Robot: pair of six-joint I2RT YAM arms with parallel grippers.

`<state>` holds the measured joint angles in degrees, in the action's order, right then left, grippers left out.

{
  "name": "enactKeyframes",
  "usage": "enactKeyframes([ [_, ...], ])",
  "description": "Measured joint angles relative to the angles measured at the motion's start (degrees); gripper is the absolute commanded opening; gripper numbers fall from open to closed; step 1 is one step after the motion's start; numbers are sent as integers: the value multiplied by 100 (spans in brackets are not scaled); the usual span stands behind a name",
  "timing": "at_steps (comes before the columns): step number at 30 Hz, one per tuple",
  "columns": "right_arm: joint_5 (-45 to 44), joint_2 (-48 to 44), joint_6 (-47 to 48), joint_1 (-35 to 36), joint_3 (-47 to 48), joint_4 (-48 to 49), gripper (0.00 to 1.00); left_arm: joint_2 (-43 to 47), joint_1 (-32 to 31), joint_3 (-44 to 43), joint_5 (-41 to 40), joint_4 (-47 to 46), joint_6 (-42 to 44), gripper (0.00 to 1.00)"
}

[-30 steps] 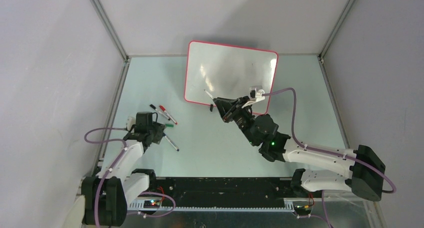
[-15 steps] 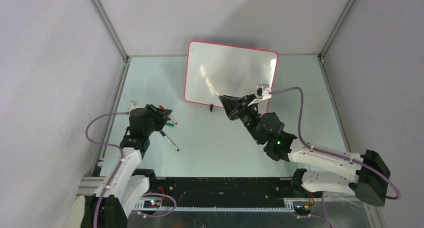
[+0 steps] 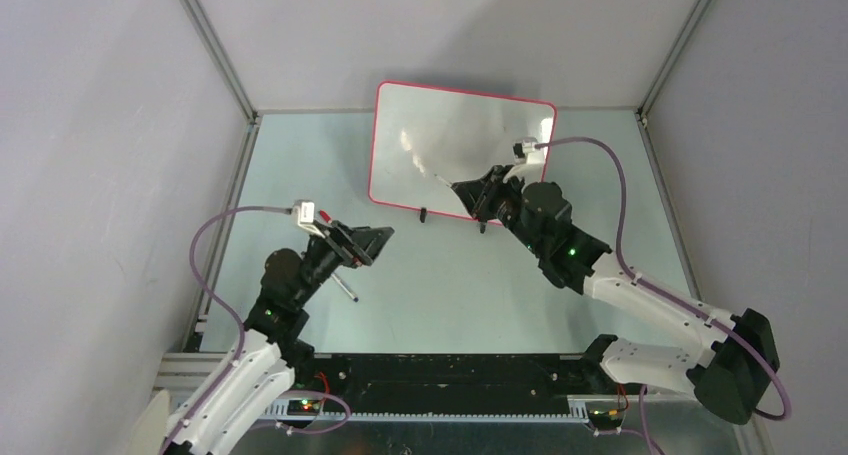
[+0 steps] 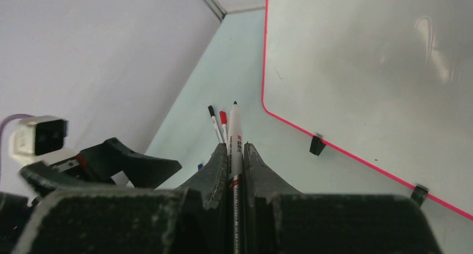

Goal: Write a sentence on the whiteboard
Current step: Pass from the right arm to the left

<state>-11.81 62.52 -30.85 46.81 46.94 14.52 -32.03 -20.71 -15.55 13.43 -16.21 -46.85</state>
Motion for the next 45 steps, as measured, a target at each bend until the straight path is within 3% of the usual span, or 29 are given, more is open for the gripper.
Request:
enactKeyframes([
  [8, 514, 302, 358, -205, 1296, -2194, 0, 188, -1399, 181, -1193, -216, 1231, 97],
  [17, 785, 396, 684, -358, 1561, -3644, 0, -850, -3143, 278, -2343, -426, 3471, 98],
  [24, 1200, 841, 953, -236, 1998, -4360, 0, -802, -3228, 439, -2221, -1119, 4874, 76],
  [32, 1475, 1491, 1224, 138, 2321, -4798, 0, -973, -3294, 741, -1707, -1668, 5608, 61],
  [45, 1539, 2013, 1488, 688, 2870, -5066, 0, -1331, -3447, 741, -1471, -1878, 5845, 58],
])
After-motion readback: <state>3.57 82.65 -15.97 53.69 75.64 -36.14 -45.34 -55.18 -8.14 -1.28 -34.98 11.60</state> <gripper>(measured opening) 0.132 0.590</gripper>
